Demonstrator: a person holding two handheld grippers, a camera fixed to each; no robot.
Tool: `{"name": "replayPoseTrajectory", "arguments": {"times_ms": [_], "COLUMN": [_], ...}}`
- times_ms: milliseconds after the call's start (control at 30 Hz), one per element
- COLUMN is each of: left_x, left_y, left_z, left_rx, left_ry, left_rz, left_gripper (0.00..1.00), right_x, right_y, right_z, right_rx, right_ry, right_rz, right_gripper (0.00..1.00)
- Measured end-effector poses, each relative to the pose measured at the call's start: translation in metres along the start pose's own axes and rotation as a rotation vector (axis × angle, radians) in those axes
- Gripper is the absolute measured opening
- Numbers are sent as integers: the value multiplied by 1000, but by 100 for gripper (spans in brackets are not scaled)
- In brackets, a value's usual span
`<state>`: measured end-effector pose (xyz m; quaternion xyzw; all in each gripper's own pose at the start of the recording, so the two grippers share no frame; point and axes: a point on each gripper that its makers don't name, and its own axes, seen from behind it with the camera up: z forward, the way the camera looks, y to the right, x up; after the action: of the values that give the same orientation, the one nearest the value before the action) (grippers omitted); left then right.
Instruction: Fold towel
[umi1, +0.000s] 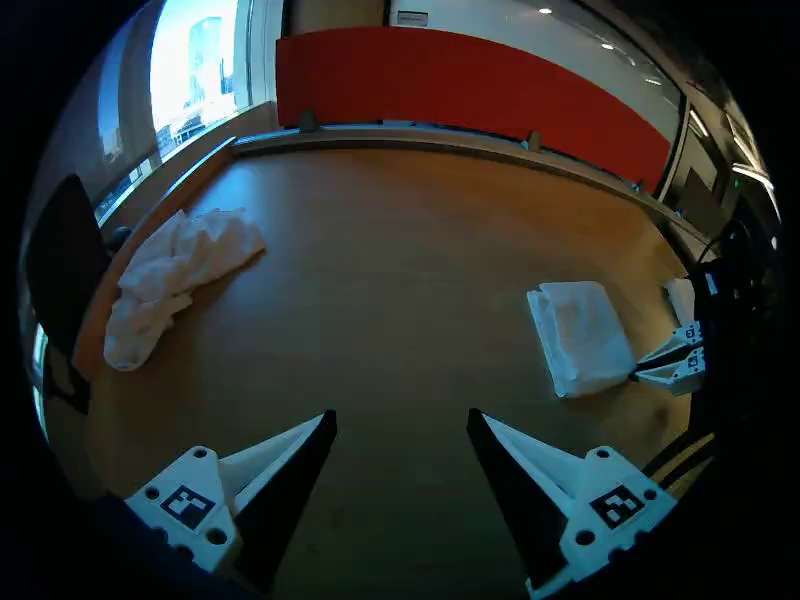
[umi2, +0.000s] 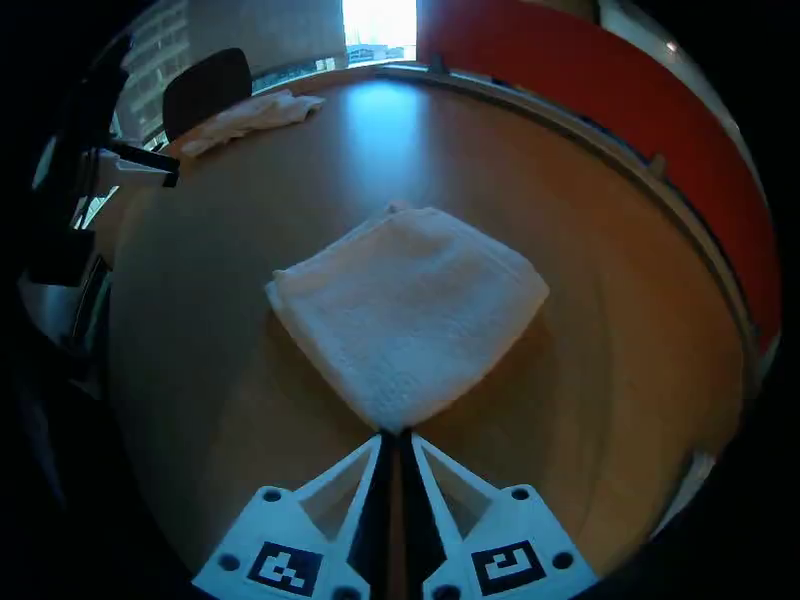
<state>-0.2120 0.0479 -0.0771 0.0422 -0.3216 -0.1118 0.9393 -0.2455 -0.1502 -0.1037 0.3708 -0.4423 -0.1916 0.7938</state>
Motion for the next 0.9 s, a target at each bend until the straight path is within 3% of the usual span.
{"name": "replayPoseTrajectory", "arguments": {"times_ms": [367, 900], "left_x": [2, 27], "left_y": [3, 16], "left_z": [0, 1], "left_rx": [-9, -39], "left_ry": [6, 48], "left_rz": [6, 35], "left_gripper": [97, 97], "right_x": [31, 119], "right_y": [9, 44], "right_z": [-27, -103], "right_rx": [-25, -96], "right_ry": [47, 191], "right_rz": [-30, -63], "right_gripper": [5, 5]}}
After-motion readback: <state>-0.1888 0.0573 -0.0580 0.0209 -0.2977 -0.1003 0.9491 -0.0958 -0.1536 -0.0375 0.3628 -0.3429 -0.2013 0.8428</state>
